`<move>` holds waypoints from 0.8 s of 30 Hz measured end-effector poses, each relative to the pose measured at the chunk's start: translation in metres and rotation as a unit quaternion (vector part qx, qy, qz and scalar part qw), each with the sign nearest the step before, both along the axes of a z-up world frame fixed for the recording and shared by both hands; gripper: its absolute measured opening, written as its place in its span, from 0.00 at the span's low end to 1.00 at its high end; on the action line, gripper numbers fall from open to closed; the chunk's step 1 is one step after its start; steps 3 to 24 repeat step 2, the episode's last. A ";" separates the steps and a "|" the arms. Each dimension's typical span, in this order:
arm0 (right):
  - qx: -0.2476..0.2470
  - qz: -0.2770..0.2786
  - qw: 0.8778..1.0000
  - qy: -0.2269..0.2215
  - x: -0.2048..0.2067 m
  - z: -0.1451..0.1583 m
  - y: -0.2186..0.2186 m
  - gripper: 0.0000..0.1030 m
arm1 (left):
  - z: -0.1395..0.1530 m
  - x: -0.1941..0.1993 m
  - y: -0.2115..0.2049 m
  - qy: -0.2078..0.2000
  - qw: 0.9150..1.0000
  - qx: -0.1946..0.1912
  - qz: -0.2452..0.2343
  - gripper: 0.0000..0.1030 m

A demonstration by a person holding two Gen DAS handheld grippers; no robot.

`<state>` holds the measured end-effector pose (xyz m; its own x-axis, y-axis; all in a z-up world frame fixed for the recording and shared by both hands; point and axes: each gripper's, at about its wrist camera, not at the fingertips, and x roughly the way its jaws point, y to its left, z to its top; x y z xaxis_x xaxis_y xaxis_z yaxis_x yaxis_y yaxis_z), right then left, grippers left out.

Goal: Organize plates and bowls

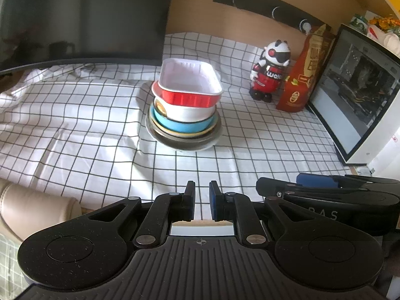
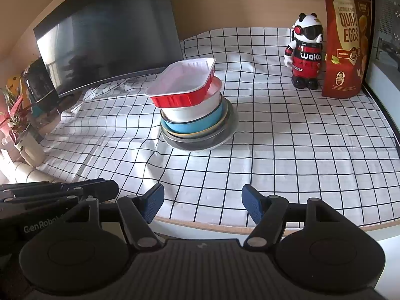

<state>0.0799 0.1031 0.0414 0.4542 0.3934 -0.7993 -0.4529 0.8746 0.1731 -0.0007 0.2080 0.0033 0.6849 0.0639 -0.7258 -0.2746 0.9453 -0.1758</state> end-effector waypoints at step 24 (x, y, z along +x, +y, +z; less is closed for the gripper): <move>0.002 0.002 1.000 0.001 0.004 -0.003 0.005 0.67 | -0.003 0.003 0.008 0.004 1.000 -0.003 0.010 0.14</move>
